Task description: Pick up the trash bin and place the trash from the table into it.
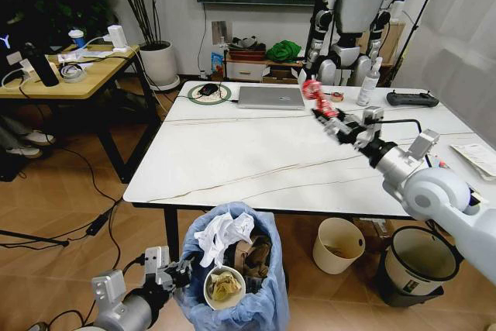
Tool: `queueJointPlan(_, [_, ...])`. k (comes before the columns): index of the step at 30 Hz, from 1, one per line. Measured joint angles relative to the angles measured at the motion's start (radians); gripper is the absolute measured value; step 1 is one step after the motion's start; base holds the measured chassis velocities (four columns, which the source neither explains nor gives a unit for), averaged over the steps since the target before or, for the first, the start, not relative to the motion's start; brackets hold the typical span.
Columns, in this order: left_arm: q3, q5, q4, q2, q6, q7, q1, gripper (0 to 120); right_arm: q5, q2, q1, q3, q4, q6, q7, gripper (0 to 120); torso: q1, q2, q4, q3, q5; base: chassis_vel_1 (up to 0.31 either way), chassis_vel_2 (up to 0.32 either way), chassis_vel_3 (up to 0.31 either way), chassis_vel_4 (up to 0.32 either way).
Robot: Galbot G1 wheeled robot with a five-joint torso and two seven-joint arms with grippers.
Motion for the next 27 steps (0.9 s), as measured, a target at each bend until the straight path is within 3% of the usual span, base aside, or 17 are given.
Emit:
queueJointPlan(12, [0.000, -0.001, -0.006, -0.009, 0.000, 0.000, -0.004, 0, -0.036, -0.125, 0.045, -0.188, 0.226, 0.043, -0.106, 46, 0.000, 0.000, 0.0001, 0.000, 0.0000, 0.000, 0.000, 0.000, 0.000])
queueJointPlan(27, [-0.025, -0.021, -0.022, -0.013, 0.000, -0.008, -0.007, 0, -0.154, -0.196, -0.008, -0.250, 0.249, 0.072, -0.206, 46, 0.000, 0.000, 0.0001, 0.000, 0.0001, 0.000, 0.000, 0.000, 0.000])
